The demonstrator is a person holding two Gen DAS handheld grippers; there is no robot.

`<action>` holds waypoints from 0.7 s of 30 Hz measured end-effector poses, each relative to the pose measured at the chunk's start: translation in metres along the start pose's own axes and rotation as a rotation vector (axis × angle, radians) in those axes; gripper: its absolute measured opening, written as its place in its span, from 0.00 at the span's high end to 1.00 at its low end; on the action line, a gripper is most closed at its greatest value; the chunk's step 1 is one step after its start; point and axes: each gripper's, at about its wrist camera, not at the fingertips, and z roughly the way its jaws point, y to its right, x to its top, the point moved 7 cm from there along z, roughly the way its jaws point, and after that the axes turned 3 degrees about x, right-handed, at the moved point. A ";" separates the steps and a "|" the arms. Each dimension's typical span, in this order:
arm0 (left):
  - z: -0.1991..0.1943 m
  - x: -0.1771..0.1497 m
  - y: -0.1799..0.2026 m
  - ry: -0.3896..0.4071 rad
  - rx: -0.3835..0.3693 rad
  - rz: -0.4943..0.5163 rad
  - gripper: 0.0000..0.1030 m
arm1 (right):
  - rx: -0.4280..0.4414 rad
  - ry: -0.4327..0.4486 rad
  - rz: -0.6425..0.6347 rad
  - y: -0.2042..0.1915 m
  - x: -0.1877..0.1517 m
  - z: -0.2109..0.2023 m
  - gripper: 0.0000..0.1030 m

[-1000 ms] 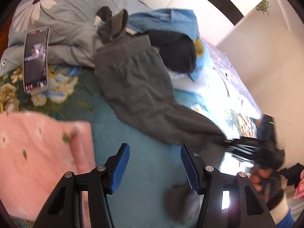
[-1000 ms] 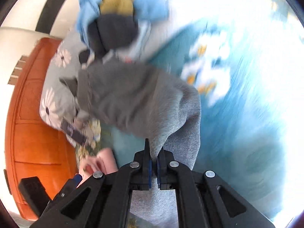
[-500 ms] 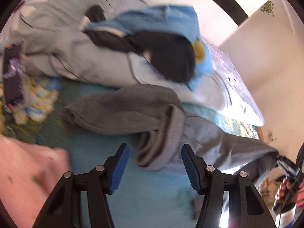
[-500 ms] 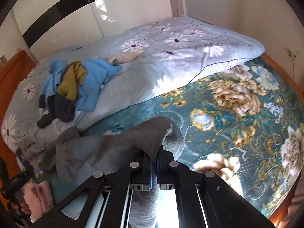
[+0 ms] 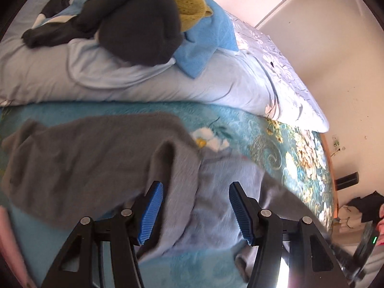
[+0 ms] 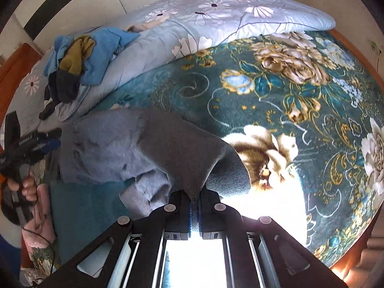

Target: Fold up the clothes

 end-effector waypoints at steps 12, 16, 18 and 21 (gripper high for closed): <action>0.014 -0.001 -0.005 -0.018 -0.028 -0.036 0.96 | 0.057 -0.071 0.116 0.024 -0.054 0.016 0.96; -0.022 -0.014 0.003 0.056 -0.086 -0.012 0.96 | 0.049 -0.067 0.120 0.022 -0.057 0.012 0.96; -0.050 -0.028 0.004 0.098 -0.118 0.014 0.96 | 0.042 -0.061 0.120 0.022 -0.060 0.009 0.96; -0.090 -0.060 -0.009 0.140 -0.116 0.062 0.96 | 0.030 -0.069 0.122 0.024 -0.069 0.008 0.96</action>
